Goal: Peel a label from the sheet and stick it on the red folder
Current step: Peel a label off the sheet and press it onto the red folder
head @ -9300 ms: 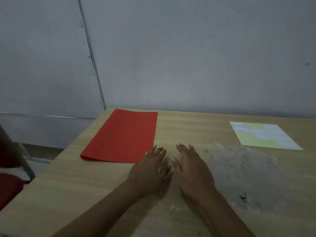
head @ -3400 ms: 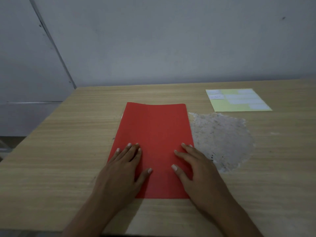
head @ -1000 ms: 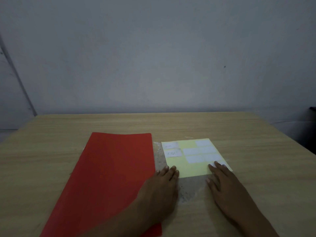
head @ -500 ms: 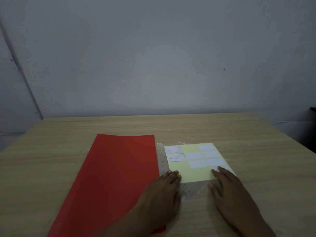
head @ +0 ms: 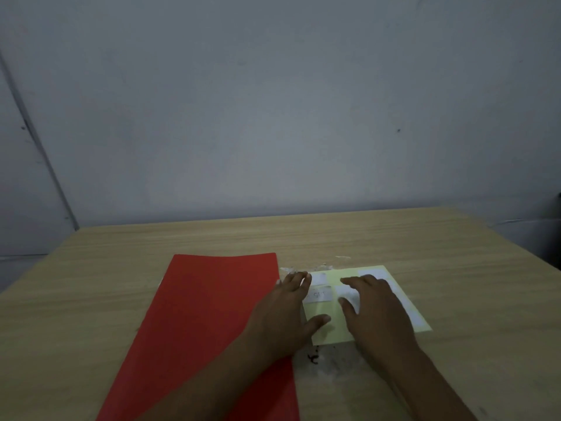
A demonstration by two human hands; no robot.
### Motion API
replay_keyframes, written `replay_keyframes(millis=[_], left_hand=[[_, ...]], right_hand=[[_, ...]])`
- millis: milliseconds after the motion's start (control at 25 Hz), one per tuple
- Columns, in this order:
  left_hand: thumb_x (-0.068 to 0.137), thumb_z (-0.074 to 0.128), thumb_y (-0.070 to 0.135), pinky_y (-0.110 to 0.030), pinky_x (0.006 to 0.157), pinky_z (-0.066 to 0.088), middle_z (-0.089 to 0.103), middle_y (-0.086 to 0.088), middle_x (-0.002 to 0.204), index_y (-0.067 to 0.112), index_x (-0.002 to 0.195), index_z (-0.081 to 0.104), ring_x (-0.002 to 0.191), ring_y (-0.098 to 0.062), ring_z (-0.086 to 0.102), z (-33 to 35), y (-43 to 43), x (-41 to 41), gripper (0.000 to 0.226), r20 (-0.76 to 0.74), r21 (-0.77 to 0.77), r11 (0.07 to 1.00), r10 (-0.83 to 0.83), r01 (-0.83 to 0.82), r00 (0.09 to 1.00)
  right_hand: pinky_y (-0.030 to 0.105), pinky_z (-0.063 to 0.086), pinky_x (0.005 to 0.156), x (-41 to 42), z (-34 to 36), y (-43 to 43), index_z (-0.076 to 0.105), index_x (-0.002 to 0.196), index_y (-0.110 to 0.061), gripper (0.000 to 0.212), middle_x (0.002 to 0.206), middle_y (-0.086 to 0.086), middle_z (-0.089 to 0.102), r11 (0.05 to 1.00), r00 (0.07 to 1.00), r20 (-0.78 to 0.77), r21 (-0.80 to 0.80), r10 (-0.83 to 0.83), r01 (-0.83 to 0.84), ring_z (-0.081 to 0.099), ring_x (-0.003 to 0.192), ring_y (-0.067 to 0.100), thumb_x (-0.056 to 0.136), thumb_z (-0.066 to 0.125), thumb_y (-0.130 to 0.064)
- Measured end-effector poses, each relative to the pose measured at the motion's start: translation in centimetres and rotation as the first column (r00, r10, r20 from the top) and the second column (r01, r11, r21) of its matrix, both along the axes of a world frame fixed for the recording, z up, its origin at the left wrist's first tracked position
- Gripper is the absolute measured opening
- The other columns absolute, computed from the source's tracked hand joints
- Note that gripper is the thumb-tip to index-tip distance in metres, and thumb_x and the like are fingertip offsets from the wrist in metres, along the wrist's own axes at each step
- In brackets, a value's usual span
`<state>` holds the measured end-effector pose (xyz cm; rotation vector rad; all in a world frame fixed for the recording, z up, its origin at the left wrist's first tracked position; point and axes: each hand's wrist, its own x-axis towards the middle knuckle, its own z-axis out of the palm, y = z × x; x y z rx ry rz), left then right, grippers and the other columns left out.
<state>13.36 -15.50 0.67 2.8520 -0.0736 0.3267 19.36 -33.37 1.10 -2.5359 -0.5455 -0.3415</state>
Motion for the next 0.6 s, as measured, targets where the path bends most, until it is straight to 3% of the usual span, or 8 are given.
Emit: replay_keyframes(millis=[200,480,600], left_hand=[[0.076,0.035,0.085,-0.035,0.121,0.007,0.018,-0.002,0.162,0.013,0.154,0.018,0.148,-0.014,0.014,-1.8,0.7,1.6,0.107,-0.132,0.0,0.999,0.038,-0.038,0.991],[0.069,0.038,0.089,-0.036,0.119,0.02,0.025,-0.001,0.16,0.014,0.152,0.024,0.145,-0.015,0.023,-2.0,0.9,2.2,0.112,-0.103,-0.002,0.999,0.047,-0.048,0.994],[0.066,0.042,0.09,-0.036,0.116,0.027,0.028,0.001,0.158,0.016,0.151,0.028,0.143,-0.016,0.029,-1.8,0.9,2.1,0.113,-0.104,-0.022,0.998,0.059,-0.062,0.993]], right_hand=[[0.035,0.046,0.092,2.4,0.0,3.5,0.063,0.123,-0.029,0.04,0.12,-0.006,0.061,0.997,0.991,-0.12,-0.061,-0.059,0.052,0.05,0.118,0.018,0.086,0.064,-0.045],[0.033,0.042,0.078,2.6,-1.1,4.2,0.069,0.093,-0.031,0.009,0.098,-0.008,0.064,0.986,0.988,0.012,-0.046,-0.157,0.157,0.054,0.099,0.018,0.088,0.063,-0.035],[0.033,0.04,0.074,2.5,-1.2,4.1,0.067,0.088,-0.03,0.005,0.09,-0.008,0.064,0.988,0.988,0.015,-0.014,-0.157,0.157,0.054,0.094,0.018,0.089,0.062,-0.031]])
